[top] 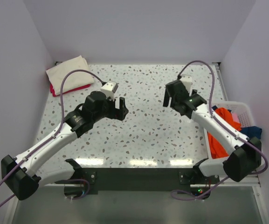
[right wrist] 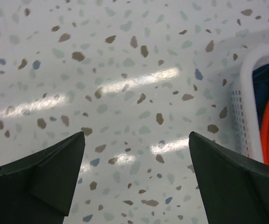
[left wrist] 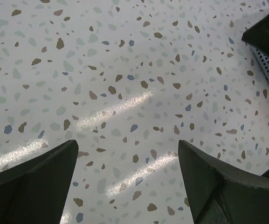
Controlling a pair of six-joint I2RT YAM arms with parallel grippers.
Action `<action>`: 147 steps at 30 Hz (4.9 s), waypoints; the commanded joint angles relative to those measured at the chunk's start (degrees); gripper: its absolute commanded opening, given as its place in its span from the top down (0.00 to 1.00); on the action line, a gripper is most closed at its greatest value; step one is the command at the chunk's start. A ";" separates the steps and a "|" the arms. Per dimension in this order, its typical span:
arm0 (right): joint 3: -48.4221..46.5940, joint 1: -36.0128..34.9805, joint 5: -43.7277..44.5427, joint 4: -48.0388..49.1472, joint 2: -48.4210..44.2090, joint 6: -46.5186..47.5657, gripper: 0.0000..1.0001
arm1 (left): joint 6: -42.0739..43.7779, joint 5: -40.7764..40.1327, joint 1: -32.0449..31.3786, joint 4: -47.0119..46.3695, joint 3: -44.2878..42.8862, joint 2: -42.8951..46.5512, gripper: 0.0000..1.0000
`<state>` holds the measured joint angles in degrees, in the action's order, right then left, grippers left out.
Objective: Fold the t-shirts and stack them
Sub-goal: Grab the tshirt from the pile, then move the tshirt to the center of the board, then flatten the tshirt out
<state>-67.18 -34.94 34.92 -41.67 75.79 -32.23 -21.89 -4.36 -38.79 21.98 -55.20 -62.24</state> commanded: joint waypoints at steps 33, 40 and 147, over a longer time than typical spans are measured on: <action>6.62 56.56 -10.66 13.28 10.79 -4.42 0.73 | 1.41 6.12 -0.15 -1.15 0.53 -0.87 0.06; 1.01 56.56 -12.58 6.09 2.45 -1.79 1.00 | 1.67 4.89 -0.15 -0.62 -0.26 0.71 0.06; 1.96 -20.60 -17.52 21.63 24.30 -7.85 0.38 | -16.78 9.46 29.56 -11.52 19.16 -7.28 0.26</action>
<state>-62.22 -53.78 14.52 -24.60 98.28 -37.36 -37.98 3.55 -9.39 15.46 -36.75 -70.65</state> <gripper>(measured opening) 0.615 0.741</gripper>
